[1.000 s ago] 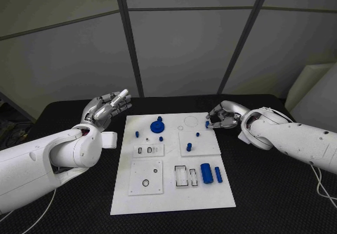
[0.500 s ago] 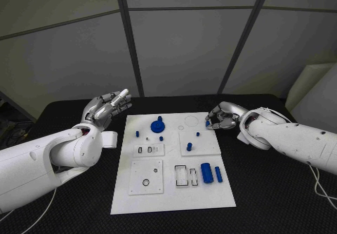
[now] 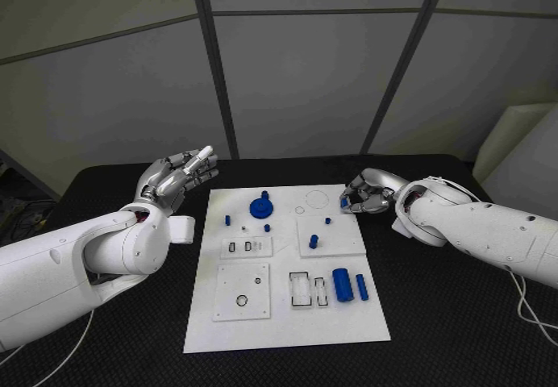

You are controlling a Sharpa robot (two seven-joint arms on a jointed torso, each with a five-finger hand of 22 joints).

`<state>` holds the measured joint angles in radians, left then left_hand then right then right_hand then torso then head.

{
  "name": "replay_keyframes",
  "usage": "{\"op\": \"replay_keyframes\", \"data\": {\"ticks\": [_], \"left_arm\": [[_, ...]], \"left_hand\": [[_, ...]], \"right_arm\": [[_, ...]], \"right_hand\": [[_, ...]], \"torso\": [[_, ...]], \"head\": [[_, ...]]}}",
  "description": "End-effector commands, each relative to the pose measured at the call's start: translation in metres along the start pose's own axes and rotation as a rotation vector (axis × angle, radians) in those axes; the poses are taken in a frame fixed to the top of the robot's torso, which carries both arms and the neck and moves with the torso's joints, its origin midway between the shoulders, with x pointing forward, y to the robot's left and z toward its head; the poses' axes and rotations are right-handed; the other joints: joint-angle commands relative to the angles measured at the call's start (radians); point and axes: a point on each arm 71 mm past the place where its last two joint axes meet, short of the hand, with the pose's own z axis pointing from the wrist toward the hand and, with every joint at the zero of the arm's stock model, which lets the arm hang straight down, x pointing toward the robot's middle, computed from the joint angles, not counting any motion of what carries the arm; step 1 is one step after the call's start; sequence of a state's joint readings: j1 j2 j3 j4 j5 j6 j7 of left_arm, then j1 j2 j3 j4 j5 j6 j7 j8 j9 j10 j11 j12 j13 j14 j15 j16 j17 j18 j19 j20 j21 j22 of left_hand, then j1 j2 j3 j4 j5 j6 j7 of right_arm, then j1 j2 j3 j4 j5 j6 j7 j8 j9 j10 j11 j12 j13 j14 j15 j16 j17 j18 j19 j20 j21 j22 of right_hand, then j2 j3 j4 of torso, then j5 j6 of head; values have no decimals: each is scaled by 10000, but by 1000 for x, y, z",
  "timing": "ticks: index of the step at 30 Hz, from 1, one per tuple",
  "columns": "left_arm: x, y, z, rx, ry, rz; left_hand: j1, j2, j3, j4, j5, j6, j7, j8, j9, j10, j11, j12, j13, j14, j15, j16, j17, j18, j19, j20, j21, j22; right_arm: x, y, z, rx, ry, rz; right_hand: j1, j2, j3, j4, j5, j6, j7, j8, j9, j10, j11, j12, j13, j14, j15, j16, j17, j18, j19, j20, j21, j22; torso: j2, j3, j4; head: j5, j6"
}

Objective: Assemble the parts on the task board

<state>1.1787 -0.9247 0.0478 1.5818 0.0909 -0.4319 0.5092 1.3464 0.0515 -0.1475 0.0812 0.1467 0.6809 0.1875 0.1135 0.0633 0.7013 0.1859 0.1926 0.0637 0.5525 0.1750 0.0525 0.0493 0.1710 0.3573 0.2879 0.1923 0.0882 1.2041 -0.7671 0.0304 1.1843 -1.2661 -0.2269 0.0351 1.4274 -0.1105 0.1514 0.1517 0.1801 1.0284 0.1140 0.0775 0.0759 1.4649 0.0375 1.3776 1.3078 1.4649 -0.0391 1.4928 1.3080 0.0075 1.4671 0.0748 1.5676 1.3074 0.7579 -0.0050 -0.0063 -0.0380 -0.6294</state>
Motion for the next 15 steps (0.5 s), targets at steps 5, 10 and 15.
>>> {"op": "replay_keyframes", "data": {"ticks": [5, 10, 15], "left_arm": [[1, -1, 0, 69, 130, -30], [1, -1, 0, 58, 137, -34], [1, -1, 0, 53, 138, -35]], "left_hand": [[-20, 105, 14, -72, 32, 60, 336, -36, 7, 37, 0, -40, -2, 61, 28, -20, 13, 83, 80, -9, 74, 10], [-20, 108, 13, -73, 31, 53, 337, -38, 7, 37, 1, -40, -2, 62, 29, -20, 13, 82, 77, -9, 73, 9], [-20, 108, 13, -73, 31, 53, 337, -38, 7, 37, 1, -40, -2, 62, 29, -20, 13, 82, 77, -9, 73, 9]], "right_arm": [[1, 0, 1, 85, 126, -163], [0, 0, 2, 112, 29, -198], [-3, 3, 2, -87, -542, -225]], "right_hand": [[-37, 151, 80, -15, -10, 196, -47, 79, 17, 135, -108, 73, 1164, 707, -48, 60, 1043, -75, 1037, -48, 32, 2634], [-61, 228, 115, -30, -11, 361, -87, 110, 34, 145, -139, 90, 1179, 711, -75, 67, 1062, -75, 1037, -71, 32, 2634], [-30, 413, 223, -93, 68, 674, -183, 191, 97, 211, -219, 204, 1271, 732, -140, 104, 1147, -75, 1037, -125, 32, 2634]], "torso": [[1, 3, -6], [-1, 3, -2], [2, 7, -5]], "head": [[11, -19], [11, -29], [8, -44]]}}
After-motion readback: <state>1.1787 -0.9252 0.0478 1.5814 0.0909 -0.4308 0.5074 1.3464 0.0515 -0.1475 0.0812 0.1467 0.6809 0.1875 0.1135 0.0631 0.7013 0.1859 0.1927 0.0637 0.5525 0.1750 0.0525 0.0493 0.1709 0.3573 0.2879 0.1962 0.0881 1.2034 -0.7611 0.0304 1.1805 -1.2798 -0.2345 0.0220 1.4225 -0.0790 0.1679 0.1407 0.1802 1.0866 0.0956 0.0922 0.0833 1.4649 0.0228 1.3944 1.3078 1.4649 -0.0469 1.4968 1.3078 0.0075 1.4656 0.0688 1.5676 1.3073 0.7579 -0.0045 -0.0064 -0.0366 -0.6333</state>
